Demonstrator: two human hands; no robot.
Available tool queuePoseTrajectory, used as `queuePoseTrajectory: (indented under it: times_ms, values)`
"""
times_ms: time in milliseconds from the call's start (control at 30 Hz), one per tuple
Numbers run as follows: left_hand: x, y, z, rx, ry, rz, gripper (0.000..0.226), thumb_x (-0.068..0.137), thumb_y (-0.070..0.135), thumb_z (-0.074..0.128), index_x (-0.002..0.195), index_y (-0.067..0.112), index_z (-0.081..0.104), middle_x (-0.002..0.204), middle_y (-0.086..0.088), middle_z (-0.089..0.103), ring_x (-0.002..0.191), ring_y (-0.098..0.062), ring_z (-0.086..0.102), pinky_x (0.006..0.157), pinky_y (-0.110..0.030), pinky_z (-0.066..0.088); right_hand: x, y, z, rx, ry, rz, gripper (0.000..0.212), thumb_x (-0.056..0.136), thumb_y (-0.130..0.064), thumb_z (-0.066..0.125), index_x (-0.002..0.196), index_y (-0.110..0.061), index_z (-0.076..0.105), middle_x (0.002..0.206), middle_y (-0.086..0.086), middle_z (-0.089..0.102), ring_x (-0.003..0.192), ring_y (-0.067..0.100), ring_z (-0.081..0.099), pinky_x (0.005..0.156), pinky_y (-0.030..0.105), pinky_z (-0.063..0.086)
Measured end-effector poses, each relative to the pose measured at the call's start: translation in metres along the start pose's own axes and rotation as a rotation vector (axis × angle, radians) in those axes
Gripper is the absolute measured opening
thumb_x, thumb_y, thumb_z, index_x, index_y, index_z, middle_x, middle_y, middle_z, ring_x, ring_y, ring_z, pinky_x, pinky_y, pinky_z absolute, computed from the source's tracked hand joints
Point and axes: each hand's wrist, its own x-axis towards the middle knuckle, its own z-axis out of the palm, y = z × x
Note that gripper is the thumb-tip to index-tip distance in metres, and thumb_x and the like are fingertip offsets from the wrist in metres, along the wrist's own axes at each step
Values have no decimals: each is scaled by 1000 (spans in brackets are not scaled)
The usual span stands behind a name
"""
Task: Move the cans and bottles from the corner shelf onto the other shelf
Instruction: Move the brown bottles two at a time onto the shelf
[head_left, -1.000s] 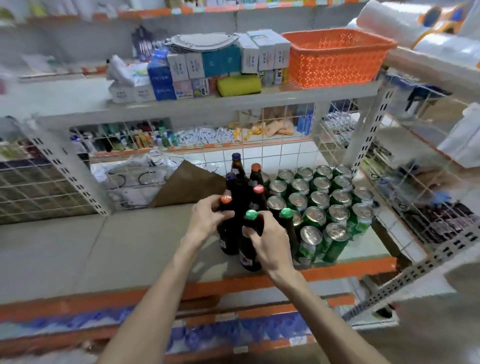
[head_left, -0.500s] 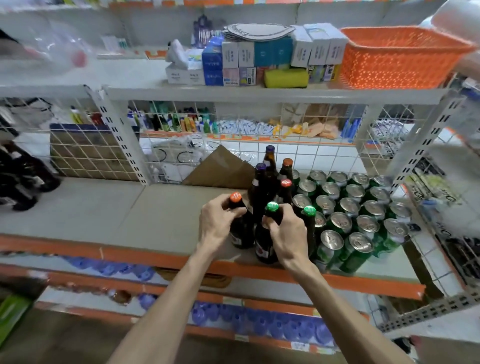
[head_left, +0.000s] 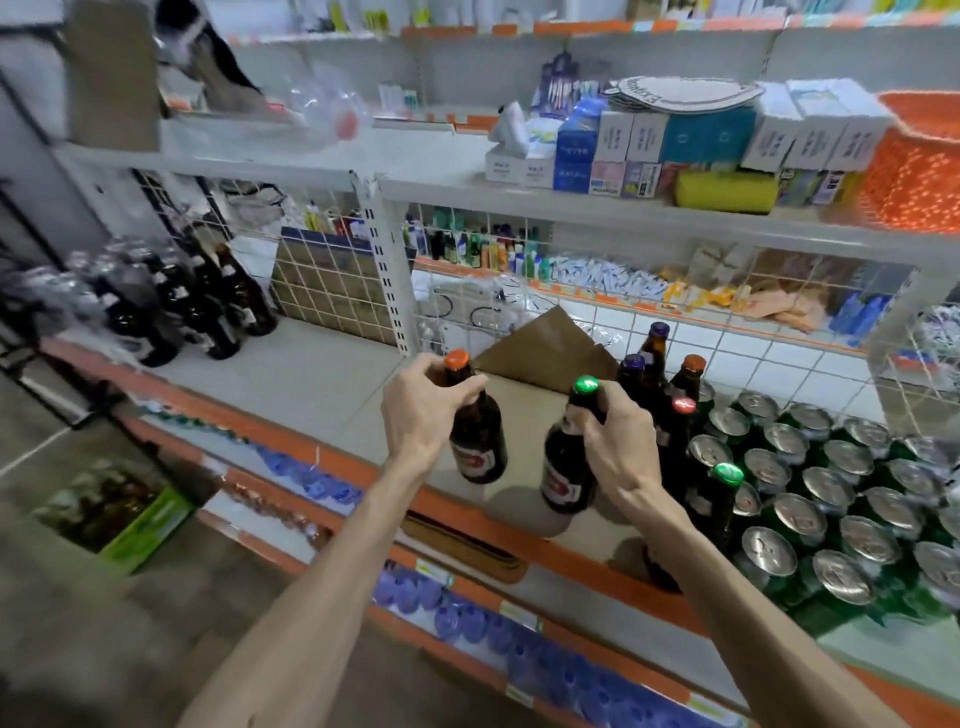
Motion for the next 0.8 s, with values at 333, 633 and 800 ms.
queuePoseTrajectory:
  times_ms: [333,633,800]
  values:
    - [42,-29,-76,44,115,-94,31,70,48,83,86,24,70,73,15,67,74,-4,64,60,-21,46,36,-65,71,35,-130,-118,9,91,-10,62,99,-13,58,88,4,67,83,26,59,67,31,40]
    - [117,-94,-147,46,149,-125,34,69,50,82,86,23,71,70,11,70,72,-7,67,57,-21,44,52,-127,173,18,-201,-147,5,93,-9,60,98,-9,58,92,3,66,84,24,59,69,32,41]
    - [159,-126,-186,11,124,-104,27,71,45,84,81,23,70,63,14,68,63,7,61,58,-17,44,64,-161,230,9,-200,-154,7,93,-9,60,99,-10,59,96,4,67,88,24,61,72,34,45]
